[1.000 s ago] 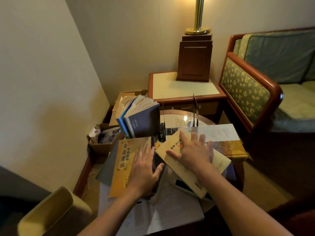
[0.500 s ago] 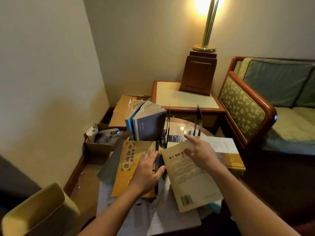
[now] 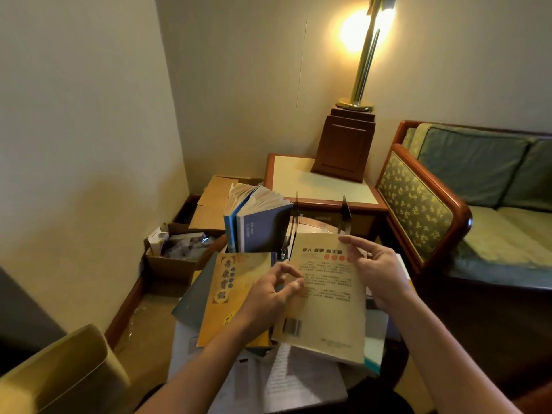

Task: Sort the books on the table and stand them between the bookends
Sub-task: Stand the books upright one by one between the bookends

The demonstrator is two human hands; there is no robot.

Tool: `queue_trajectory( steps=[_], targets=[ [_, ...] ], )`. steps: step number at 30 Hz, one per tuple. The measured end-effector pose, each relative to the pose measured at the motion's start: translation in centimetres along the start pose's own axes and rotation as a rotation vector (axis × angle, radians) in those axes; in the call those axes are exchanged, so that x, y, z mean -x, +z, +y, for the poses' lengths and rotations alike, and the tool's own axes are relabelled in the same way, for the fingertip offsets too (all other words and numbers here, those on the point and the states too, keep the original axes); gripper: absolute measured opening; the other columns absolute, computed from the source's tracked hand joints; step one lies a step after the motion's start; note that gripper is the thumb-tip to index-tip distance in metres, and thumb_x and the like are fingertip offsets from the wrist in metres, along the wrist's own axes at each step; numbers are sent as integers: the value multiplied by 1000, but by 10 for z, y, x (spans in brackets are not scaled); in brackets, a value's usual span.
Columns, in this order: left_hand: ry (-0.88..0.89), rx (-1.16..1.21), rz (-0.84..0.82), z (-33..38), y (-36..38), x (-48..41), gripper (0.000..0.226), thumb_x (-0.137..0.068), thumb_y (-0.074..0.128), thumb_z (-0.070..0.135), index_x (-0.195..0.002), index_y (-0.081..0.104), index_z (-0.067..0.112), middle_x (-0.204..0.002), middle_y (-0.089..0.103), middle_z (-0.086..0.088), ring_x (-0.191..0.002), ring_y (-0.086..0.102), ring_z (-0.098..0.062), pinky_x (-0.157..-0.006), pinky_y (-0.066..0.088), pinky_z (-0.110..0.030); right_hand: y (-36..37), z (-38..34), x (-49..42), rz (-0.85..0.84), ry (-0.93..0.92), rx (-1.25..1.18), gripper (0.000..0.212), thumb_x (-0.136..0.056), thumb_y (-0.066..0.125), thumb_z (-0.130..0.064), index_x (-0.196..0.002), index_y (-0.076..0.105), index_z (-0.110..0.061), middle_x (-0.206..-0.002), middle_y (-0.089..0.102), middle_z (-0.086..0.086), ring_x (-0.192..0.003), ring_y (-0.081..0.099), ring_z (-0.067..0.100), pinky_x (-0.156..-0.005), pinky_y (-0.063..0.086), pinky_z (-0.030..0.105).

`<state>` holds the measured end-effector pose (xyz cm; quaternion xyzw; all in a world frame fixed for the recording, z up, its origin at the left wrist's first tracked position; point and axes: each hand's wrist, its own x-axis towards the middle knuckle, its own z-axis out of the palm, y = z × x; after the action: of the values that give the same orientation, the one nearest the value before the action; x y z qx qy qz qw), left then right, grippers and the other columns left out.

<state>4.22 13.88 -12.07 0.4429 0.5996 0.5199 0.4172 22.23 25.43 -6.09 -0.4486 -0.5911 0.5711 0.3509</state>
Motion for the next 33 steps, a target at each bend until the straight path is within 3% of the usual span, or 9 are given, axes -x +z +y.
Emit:
queue_trajectory(
  steps=[6,9,12,15,19,22,25,28,33],
  targets=[
    [-163,373,-162,24,-18,-8,37,-86,75,22,-121,67,29,-140,56,0,-120,62,-25,-91,56,-39,0,-26,11,-37,30,-157,28,-102,51,-13,-112,74,-24,-114,71,11,-104,69,31,-79,61,53],
    [-243,647,-267,28,-28,-13,34,-89,69,9,-122,65,17,-137,61,-14,-122,62,-35,-91,56,-46,1,-33,18,-66,55,-233,29,-102,50,-12,-112,76,-23,-117,70,12,-107,68,33,-83,59,55],
    [-233,778,-322,33,-34,-16,43,-85,66,-6,-123,66,14,-135,61,-19,-124,59,-40,-96,55,-51,1,-36,21,-77,56,-247,31,-102,50,-13,-111,77,-26,-118,70,11,-110,66,34,-87,57,58],
    [-211,657,-318,46,-45,-20,45,-86,62,-8,-124,70,15,-134,63,-16,-122,61,-37,-98,55,-49,-7,-43,23,-129,-2,-184,30,-98,56,-11,-111,77,-28,-114,72,10,-111,66,33,-84,59,54],
    [-202,391,-299,66,-61,-28,39,-89,65,1,-119,74,23,-131,64,-10,-115,66,-30,-97,55,-48,-21,-59,23,-346,-25,-2,34,-83,68,-16,-114,76,-25,-115,71,14,-105,70,32,-77,61,48],
    [-176,257,-382,78,-67,-33,38,-89,67,4,-121,73,24,-132,62,-13,-116,65,-33,-90,57,-42,-23,-72,17,-471,-16,176,39,-79,73,-18,-117,75,-29,-114,71,11,-103,71,31,-78,61,52],
    [-147,119,-447,84,-68,-41,37,-90,68,8,-121,72,27,-132,63,-12,-118,63,-35,-92,57,-44,-17,-82,16,-592,4,321,44,-79,75,-20,-119,72,-38,-118,68,9,-103,71,27,-80,61,44],
    [-151,148,-480,81,-69,-52,36,-86,70,13,-118,73,28,-133,61,-16,-120,62,-37,-96,55,-49,-4,-87,13,-635,-27,437,51,-85,74,-17,-123,65,-51,-118,66,4,-101,72,20,-75,60,33],
    [-97,228,-444,68,-75,-66,37,-89,68,10,-123,71,25,-131,62,-17,-118,61,-39,-91,57,-45,10,-85,5,-547,-136,513,56,-90,70,-13,-131,57,-49,-112,69,-1,-96,73,15,-72,61,31]
  ],
)
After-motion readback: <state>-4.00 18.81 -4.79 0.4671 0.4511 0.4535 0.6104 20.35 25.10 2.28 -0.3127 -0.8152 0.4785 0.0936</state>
